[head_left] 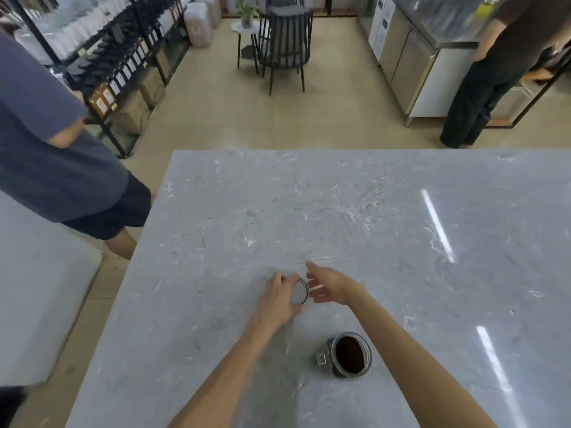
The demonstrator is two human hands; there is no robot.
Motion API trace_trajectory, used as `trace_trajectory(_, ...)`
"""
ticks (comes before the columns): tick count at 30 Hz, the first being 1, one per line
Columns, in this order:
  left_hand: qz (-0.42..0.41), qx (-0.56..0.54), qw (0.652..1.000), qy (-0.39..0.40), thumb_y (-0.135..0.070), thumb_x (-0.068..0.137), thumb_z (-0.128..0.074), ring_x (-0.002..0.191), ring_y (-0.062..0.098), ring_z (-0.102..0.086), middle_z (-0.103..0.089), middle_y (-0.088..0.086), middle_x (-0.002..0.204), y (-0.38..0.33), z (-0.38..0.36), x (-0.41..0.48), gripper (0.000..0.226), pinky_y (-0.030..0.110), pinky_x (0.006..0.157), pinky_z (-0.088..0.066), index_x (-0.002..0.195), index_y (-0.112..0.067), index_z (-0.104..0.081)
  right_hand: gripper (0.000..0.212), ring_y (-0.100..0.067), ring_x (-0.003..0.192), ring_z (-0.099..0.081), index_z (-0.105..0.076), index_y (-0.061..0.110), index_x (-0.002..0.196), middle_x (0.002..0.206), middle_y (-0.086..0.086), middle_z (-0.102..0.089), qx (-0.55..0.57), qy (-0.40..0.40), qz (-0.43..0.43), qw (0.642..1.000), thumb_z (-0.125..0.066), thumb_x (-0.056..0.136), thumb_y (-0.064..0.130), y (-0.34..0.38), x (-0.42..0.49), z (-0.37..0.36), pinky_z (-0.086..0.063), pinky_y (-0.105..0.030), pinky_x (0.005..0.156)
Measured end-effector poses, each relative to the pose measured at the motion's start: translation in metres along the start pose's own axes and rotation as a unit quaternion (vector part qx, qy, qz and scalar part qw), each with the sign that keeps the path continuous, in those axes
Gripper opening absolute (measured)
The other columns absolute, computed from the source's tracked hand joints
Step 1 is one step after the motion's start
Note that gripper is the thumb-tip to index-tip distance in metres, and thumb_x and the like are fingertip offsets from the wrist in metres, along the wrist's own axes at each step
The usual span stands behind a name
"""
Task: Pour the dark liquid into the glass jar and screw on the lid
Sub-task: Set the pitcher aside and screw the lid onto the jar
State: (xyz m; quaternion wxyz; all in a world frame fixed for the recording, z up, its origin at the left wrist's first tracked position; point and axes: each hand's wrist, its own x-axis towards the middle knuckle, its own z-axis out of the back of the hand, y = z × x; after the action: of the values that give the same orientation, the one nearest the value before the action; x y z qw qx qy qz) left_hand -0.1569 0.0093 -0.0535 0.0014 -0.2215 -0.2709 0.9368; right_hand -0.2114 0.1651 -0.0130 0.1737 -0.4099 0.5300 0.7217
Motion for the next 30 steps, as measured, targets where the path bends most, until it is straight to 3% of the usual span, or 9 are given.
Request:
trace_trajectory(5,0.03,-0.13,0.991,-0.012,-0.045,0.087,-0.08,0.11,0.028,-0.069,-0.059,0.008,0.127,-0.002,0.01,-0.006,0.066,0.04,0.096,-0.056,0.141,-0.019,-0.053,0.043,-0.014,0.104,-0.061,-0.054,0.023,0.136,0.125,-0.001,-0.059,-0.02,0.008,0.083,0.996,-0.057,0.096,0.037,0.004,-0.032,0.005,-0.048,-0.04,0.102)
trace_trajectory(8,0.107,-0.425,0.898,0.018,-0.059,0.089,-0.073,0.061,0.02,-0.069,-0.069,0.008,0.088,-0.017,0.03,-0.03,0.065,0.038,0.062,-0.061,0.124,-0.009,-0.052,0.055,-0.003,0.126,-0.051,-0.047,0.041,0.14,0.141,0.012,-0.05,-0.056,0.009,0.218,0.974,-0.069,0.09,0.035,-0.001,-0.078,0.013,-0.044,-0.034,0.106)
trace_trajectory(10,0.08,-0.523,0.846,0.064,-0.065,0.085,-0.07,0.055,0.02,-0.066,-0.064,0.009,0.077,-0.024,0.04,-0.054,0.071,0.034,0.052,-0.055,0.119,-0.005,-0.054,0.067,0.003,0.131,-0.044,-0.041,0.045,0.143,0.146,0.018,-0.045,-0.091,0.046,0.26,0.96,-0.074,0.086,0.035,-0.01,-0.111,0.012,-0.045,-0.029,0.105)
trace_trajectory(13,0.003,-0.524,0.838,0.153,-0.07,0.09,-0.055,0.062,0.021,-0.064,-0.062,0.017,0.084,-0.04,0.046,-0.092,0.075,0.029,0.053,-0.052,0.132,-0.007,-0.057,0.073,0.001,0.13,-0.046,-0.039,0.042,0.145,0.144,0.019,-0.047,-0.115,0.058,0.299,0.946,-0.077,0.084,0.028,-0.029,-0.149,0.0,-0.048,-0.026,0.101)
trace_trajectory(16,-0.003,-0.515,0.842,0.161,-0.074,0.097,-0.043,0.06,0.018,-0.062,-0.064,0.025,0.088,-0.061,0.041,-0.118,0.072,0.028,0.054,-0.048,0.135,-0.016,-0.06,0.066,-0.005,0.121,-0.057,-0.048,0.039,0.139,0.134,0.013,-0.056,-0.073,-0.01,0.34,0.937,-0.078,0.084,0.02,-0.046,-0.174,-0.006,-0.052,-0.024,0.094)
trace_trajectory(20,-0.015,-0.465,0.884,0.047,-0.088,0.089,-0.032,0.065,0.003,-0.062,-0.073,-0.002,0.09,-0.065,0.023,-0.132,0.07,0.02,0.061,-0.047,0.112,-0.033,-0.069,0.053,-0.014,0.114,-0.062,-0.054,0.035,0.133,0.124,0.008,-0.061,0.09,-0.095,0.35,0.928,-0.075,0.085,0.023,-0.062,-0.19,0.003,-0.054,-0.032,0.091)
trace_trajectory(23,-0.065,-0.386,0.919,-0.038,-0.084,0.077,-0.051,0.096,0.002,-0.059,-0.063,-0.014,0.114,-0.052,-0.009,-0.141,0.046,0.018,0.088,-0.045,0.114,-0.057,-0.058,0.042,-0.027,0.113,-0.057,-0.053,0.01,0.131,0.117,-0.009,-0.059,0.338,-0.118,0.319,0.878,-0.058,0.092,0.023,-0.093,-0.191,0.012,-0.045,-0.044,0.104)
trace_trajectory(26,-0.097,-0.283,0.954,-0.027,-0.079,0.073,-0.062,0.127,-0.011,-0.041,-0.046,-0.023,0.144,-0.044,-0.035,-0.14,0.077,0.021,0.111,-0.028,0.143,-0.054,-0.04,0.033,-0.038,0.118,-0.052,-0.055,0.007,0.122,0.111,-0.012,-0.056,0.494,-0.103,0.289,0.813,-0.053,0.094,0.025,-0.125,-0.19,0.014,-0.036,-0.052,0.111)
trace_trajectory(30,-0.097,-0.177,0.978,0.053,-0.078,0.059,-0.08,0.15,0.008,-0.025,-0.029,-0.014,0.166,-0.042,-0.044,-0.122,0.127,0.031,0.122,-0.022,0.162,-0.039,-0.018,0.031,-0.046,0.131,-0.047,-0.057,0.002,0.12,0.124,-0.017,-0.053,0.577,-0.033,0.264,0.772,-0.051,0.096,0.022,-0.147,-0.18,0.006,-0.029,-0.055,0.116)
